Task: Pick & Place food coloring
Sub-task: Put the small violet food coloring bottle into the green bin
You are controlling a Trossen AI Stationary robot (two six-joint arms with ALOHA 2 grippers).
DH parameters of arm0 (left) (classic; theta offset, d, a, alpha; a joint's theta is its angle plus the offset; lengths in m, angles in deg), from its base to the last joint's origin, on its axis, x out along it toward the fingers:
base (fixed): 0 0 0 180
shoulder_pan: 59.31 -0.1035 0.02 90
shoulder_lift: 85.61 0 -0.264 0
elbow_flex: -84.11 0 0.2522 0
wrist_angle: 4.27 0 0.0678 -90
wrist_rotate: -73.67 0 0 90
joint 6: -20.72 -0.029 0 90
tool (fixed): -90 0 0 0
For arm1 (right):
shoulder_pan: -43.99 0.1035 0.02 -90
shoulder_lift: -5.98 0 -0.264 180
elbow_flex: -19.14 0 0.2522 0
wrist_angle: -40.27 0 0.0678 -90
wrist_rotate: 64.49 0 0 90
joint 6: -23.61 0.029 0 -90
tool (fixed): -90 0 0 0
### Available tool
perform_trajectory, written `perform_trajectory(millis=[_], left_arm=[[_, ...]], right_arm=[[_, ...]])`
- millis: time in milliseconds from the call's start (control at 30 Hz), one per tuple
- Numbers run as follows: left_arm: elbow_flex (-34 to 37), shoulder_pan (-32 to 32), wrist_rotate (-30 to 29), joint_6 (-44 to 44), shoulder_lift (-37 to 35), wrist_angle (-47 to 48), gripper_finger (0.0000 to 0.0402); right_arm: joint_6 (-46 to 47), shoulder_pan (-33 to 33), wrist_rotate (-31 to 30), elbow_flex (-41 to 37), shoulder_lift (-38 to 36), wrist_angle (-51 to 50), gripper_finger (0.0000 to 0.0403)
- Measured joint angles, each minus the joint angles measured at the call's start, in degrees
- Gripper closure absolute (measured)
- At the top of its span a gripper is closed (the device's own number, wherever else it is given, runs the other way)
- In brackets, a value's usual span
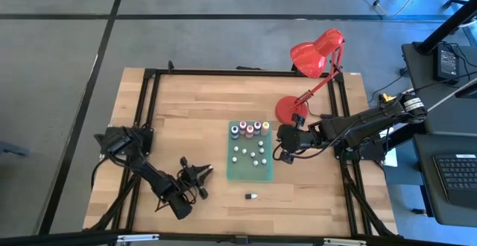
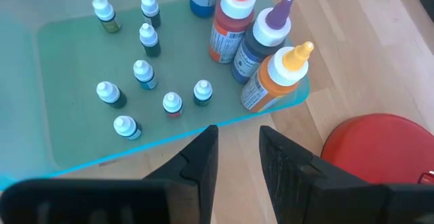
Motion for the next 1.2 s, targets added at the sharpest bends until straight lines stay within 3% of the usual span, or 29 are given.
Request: perform_trajectory(millis=[367, 500, 733, 967, 1200], left_arm=[[0.0, 0.0, 0.6, 0.0, 0.5, -1.1, 0.0314], [-0.1, 0.1, 3.8, -0.9, 0.6, -1.7, 0.0294], [-0.1, 0.1, 4.1, -2.7, -0.2, -2.3, 0.0254], [-0.1, 0.0, 6.0, -12.0, -6.0, -1.8, 0.0229], [-0.1, -0.2, 6.1, -23.7, -16.7, 4.4, 0.0209]], right_arm=[[-0.1, 0.0, 0.0, 0.0, 0.0, 0.0, 0.0292], [-0.1, 0.0, 0.0, 0.0, 0.0, 0.0, 0.0292], [-0.2, 0.0, 0.0, 0.0, 0.0, 0.0, 0.0292], [-0.2, 0.0, 0.0, 0.0, 0.0, 0.0, 0.0292], [-0.2, 0.0, 0.5, 0.0, 0.0, -0.2, 0.0292]])
